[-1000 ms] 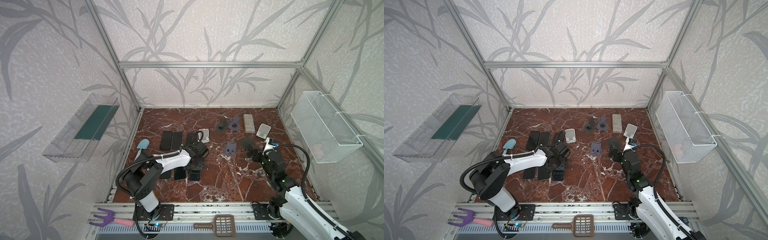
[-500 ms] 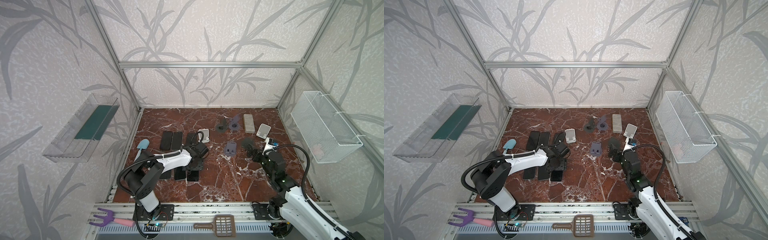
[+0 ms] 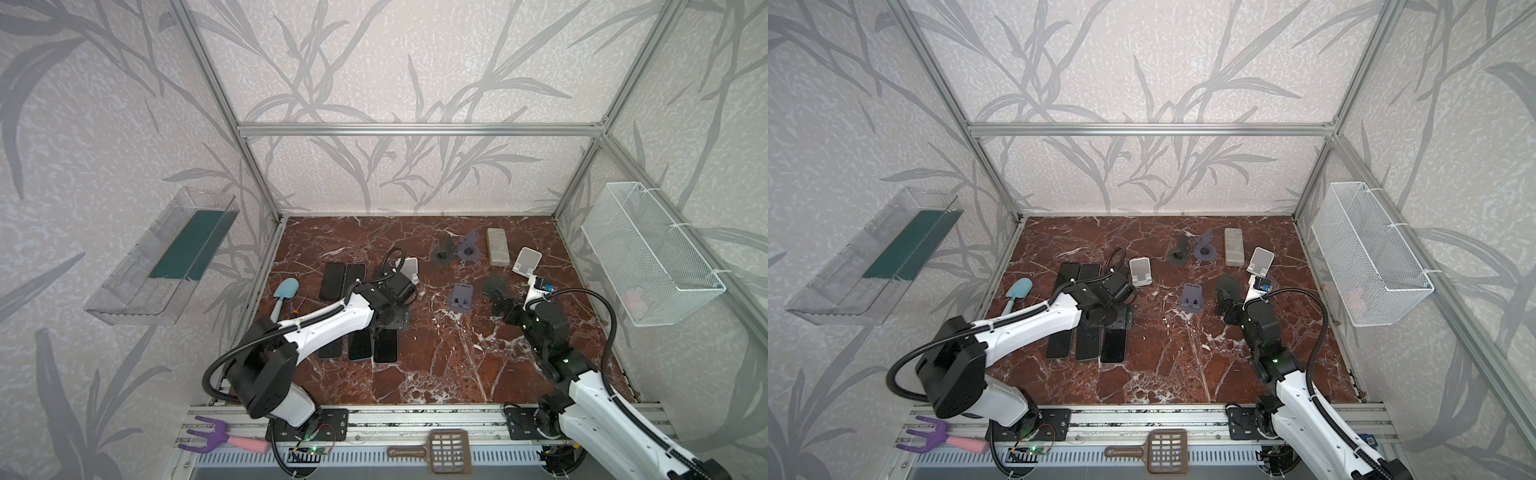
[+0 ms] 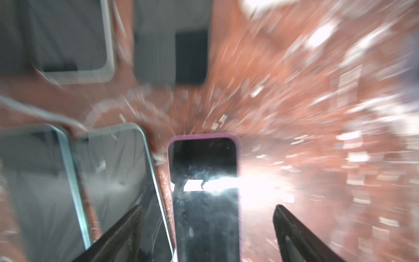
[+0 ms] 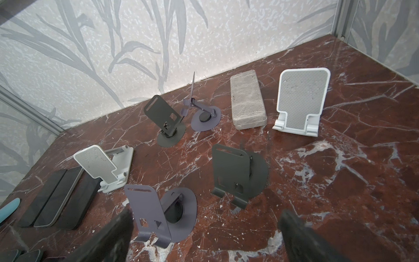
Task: Remove the phone from the phone stand
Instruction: Place the phone at the center of the table, then reset both arms
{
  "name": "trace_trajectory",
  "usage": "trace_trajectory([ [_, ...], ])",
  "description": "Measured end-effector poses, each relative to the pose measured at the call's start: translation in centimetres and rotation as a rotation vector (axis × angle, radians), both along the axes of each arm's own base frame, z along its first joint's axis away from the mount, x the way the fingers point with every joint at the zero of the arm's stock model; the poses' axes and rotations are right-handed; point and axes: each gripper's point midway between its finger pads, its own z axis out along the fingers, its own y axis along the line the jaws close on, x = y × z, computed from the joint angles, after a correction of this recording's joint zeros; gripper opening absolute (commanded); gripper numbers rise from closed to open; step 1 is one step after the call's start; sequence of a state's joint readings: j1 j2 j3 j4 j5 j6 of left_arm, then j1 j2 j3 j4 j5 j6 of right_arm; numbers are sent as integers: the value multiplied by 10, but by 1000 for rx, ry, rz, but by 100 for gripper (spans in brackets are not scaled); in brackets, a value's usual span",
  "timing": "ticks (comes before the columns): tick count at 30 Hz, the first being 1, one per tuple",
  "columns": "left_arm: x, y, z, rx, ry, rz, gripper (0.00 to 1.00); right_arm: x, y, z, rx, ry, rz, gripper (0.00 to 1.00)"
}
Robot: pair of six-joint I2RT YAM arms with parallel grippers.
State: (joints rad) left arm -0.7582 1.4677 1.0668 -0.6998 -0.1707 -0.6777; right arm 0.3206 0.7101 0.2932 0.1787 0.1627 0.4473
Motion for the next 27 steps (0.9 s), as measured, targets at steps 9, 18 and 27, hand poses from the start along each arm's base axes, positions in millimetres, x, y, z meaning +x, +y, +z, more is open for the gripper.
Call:
trace_trajectory([
  [9, -6, 17, 147, -153, -424, -134, 99, -5, 7, 24, -8, -85, 60, 99],
  [18, -28, 51, 195, -76, -869, -181, 99, -12, 22, 90, -47, -351, 154, 99],
  [27, -3, 90, 137, 223, -1118, -69, 99, -31, 12, 86, -153, -506, 139, 99],
])
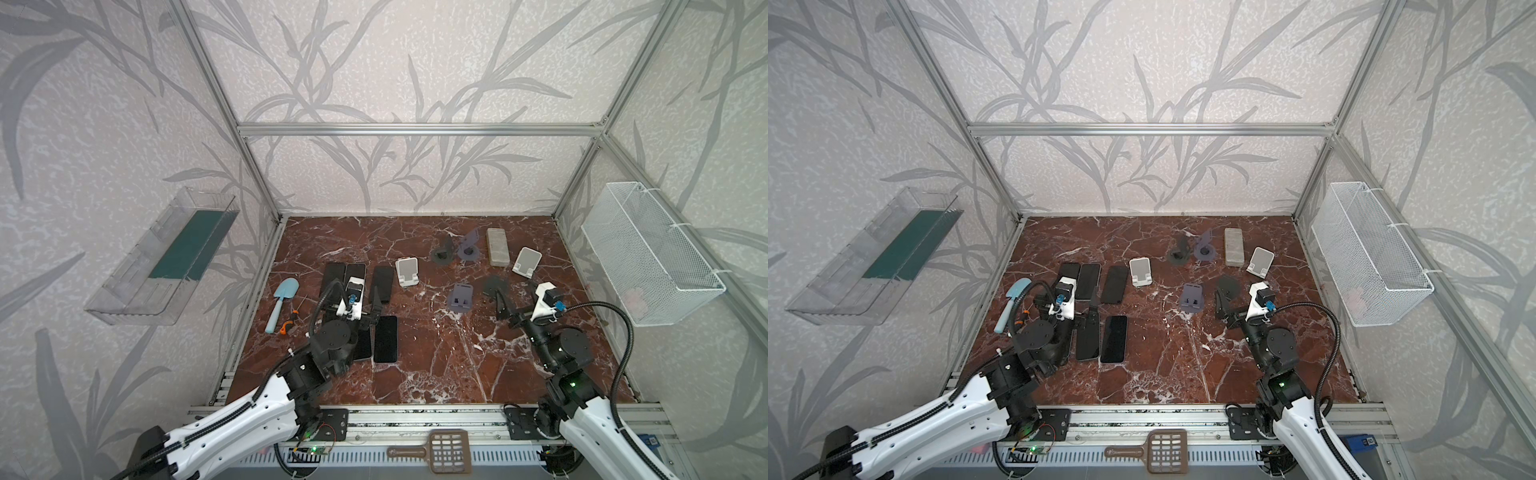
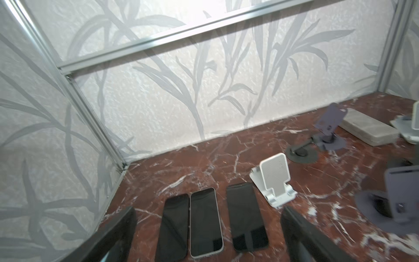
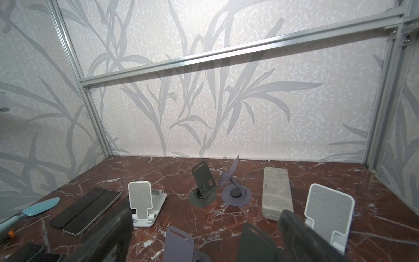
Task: Remove the phone from the phone stand
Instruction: Reset both arms
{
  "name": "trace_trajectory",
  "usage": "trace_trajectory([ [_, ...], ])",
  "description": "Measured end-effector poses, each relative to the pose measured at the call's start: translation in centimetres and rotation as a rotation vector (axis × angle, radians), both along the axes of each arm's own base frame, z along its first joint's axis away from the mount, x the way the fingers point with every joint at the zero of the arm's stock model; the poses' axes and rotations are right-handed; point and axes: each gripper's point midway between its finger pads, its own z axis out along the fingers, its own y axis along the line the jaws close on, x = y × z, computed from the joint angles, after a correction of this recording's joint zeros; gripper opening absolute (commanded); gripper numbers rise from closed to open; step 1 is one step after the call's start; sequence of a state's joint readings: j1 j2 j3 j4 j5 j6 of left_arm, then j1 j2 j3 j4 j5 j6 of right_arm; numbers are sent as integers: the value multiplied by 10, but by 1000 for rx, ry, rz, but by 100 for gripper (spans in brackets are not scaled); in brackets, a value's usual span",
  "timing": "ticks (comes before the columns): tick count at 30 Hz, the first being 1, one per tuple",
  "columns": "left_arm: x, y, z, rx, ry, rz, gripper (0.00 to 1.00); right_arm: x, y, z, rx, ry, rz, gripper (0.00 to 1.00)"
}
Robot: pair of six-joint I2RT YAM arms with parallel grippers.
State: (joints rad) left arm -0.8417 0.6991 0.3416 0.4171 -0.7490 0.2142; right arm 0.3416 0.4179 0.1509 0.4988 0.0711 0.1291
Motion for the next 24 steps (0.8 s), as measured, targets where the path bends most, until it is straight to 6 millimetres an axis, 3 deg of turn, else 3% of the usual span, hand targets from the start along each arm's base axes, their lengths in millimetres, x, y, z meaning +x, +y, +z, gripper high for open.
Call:
trace_trajectory([
  [3, 17, 29, -18, -6, -26, 127, 99, 4, -5, 2, -38, -18, -40, 99],
  [9, 43, 68, -38, -18, -63, 278, 99, 25, 0, -36, -168, 92, -56, 99],
  [15, 58, 119, -100, 38, 59, 386, 99, 31, 0, -54, -241, 141, -71, 99],
  [21, 75, 148, -158, -33, 185, 413, 99, 34, -2, -66, -298, 172, -78, 99],
  [24, 85, 156, -168, -75, 211, 413, 99, 35, -3, -72, -346, 183, -75, 99],
])
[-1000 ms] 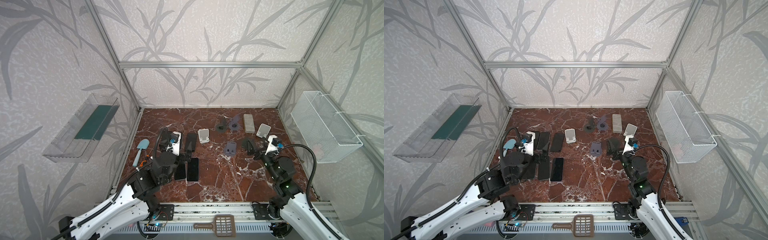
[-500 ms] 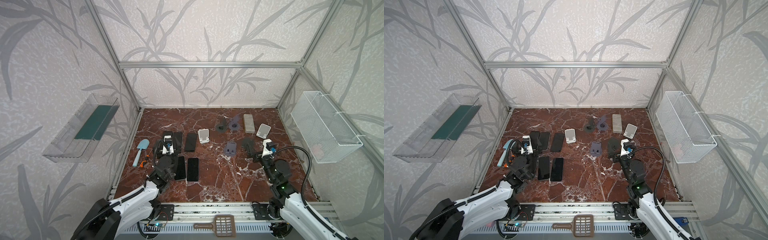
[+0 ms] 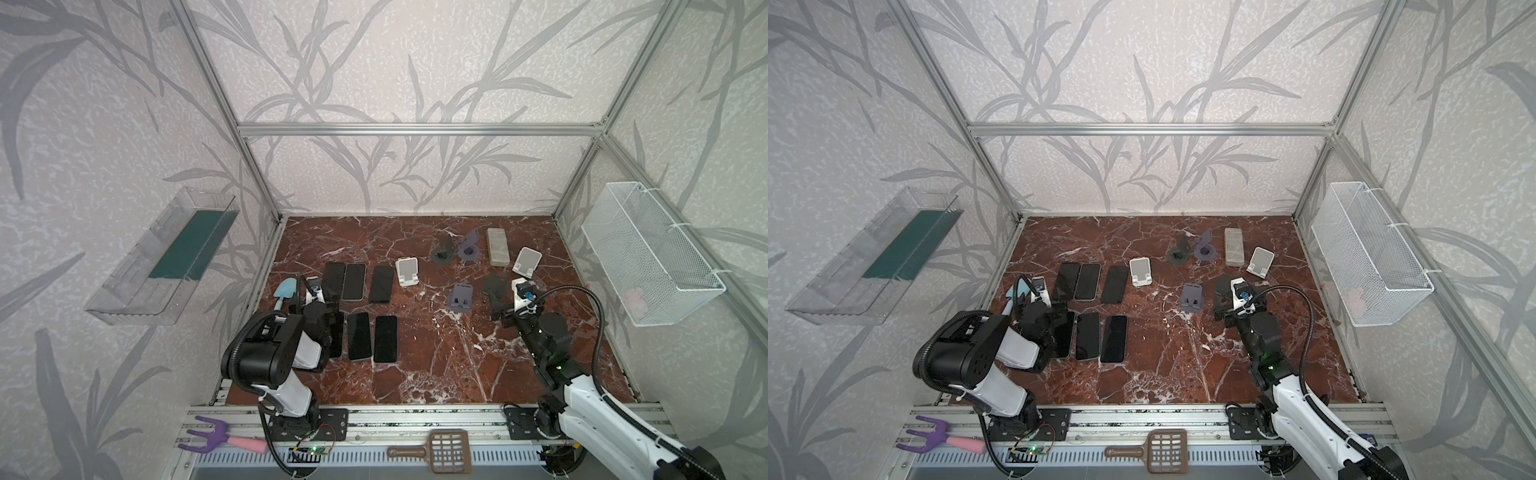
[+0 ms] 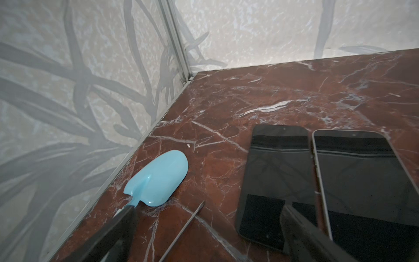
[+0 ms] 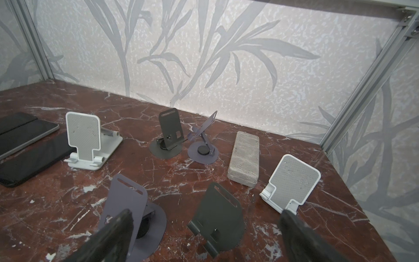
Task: Remove the phone from the phone stand
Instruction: Reset both arms
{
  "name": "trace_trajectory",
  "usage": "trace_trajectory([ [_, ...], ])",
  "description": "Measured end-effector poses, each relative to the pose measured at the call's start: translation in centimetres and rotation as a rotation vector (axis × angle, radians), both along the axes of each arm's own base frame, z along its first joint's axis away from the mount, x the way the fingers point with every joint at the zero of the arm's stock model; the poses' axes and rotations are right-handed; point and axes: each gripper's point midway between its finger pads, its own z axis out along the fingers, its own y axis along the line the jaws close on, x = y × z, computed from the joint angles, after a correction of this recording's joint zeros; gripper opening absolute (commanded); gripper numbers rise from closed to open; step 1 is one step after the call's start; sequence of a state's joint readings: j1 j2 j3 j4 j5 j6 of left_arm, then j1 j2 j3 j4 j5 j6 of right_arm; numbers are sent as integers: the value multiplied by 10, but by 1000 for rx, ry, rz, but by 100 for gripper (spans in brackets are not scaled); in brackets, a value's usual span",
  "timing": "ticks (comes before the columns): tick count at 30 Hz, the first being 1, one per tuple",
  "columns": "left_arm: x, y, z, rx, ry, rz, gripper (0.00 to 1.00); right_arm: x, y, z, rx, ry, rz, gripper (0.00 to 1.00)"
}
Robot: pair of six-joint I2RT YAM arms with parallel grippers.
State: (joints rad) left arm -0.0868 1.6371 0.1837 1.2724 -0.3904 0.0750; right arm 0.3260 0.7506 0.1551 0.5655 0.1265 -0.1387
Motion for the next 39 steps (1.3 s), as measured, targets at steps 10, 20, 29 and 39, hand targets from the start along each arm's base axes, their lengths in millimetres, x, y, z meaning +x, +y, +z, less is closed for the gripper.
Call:
trace_trajectory([
  [10, 40, -9, 25, -89, -30, -84, 99, 28, -22, -62, -77, 138, -77, 99],
  [20, 36, -10, 10, -105, 31, -89, 99, 57, -21, -118, -109, 195, -93, 99],
  [29, 36, -11, 8, -106, 41, -91, 99, 98, -50, -77, -29, 123, -283, 99],
  [39, 36, -11, 7, -106, 42, -90, 99, 97, -56, -87, -12, 174, -304, 99],
])
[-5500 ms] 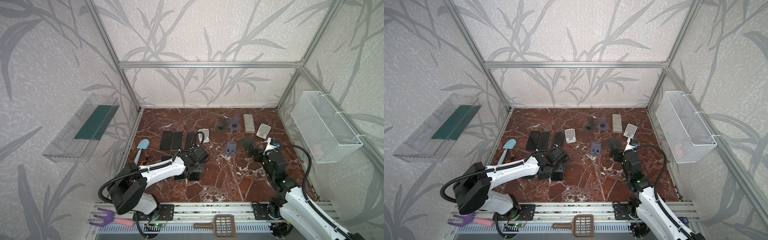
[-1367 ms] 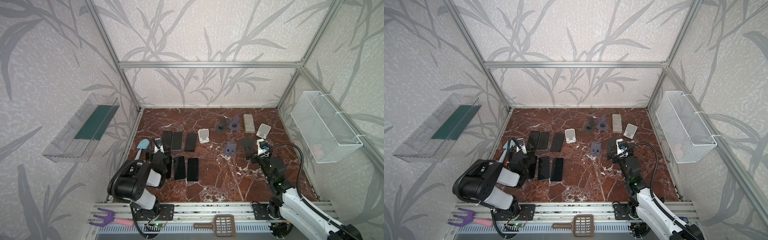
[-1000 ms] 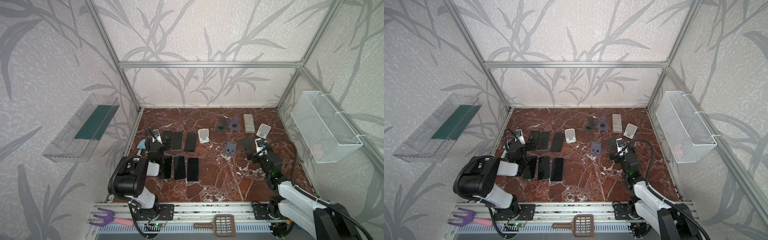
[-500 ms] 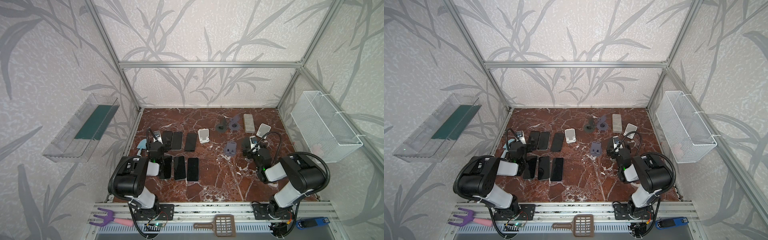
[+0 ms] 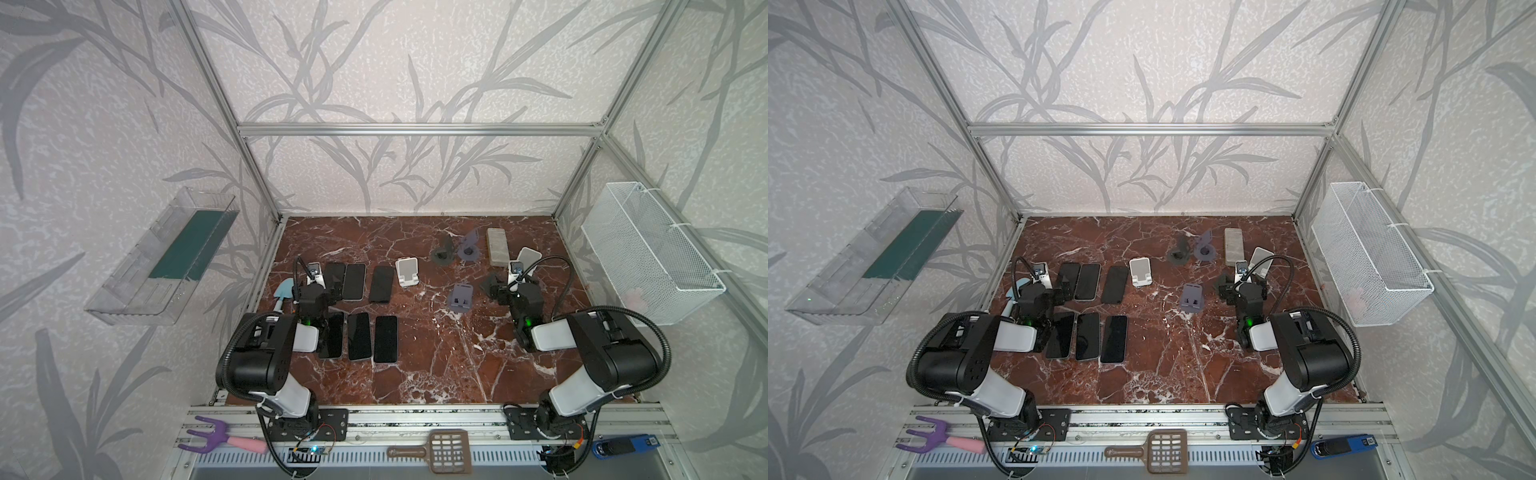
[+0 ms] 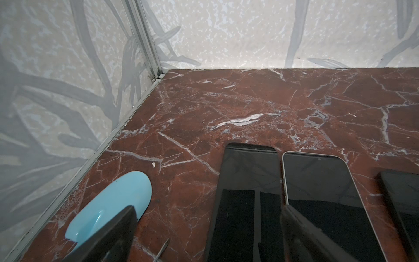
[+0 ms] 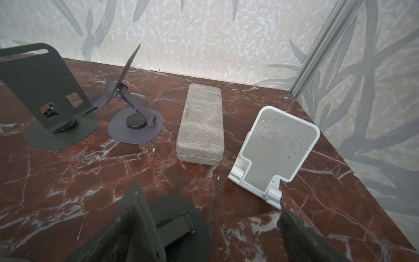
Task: Remove the phone from the phone stand
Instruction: Reset both arms
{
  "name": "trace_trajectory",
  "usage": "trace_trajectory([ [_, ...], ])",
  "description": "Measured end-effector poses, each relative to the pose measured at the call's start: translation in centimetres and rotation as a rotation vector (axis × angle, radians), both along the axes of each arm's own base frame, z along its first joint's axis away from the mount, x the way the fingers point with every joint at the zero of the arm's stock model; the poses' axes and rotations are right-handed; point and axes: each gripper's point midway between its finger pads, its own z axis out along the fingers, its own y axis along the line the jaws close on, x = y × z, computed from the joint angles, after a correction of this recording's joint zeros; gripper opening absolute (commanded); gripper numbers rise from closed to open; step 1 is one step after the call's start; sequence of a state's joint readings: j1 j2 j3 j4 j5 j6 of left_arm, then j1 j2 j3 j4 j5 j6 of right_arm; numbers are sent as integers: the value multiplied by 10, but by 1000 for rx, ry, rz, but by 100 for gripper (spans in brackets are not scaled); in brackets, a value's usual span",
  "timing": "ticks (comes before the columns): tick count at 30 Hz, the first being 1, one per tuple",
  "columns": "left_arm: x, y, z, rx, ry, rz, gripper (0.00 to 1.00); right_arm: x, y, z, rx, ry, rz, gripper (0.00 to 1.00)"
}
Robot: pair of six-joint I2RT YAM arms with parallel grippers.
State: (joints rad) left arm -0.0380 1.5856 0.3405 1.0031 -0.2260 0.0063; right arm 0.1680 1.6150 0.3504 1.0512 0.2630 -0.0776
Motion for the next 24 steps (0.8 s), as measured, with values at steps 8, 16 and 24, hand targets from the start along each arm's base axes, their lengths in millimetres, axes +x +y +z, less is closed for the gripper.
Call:
trace_trajectory([
  [8, 0, 0, 0, 0, 0, 0, 99, -1, 0, -2, 1, 8, -1, 99],
  [16, 0, 0, 0, -1, 1, -2, 99, -1, 0, -2, 1, 10, -1, 99],
  [24, 0, -1, -1, -6, 3, -10, 99, -1, 0, -2, 1, 10, -1, 99],
])
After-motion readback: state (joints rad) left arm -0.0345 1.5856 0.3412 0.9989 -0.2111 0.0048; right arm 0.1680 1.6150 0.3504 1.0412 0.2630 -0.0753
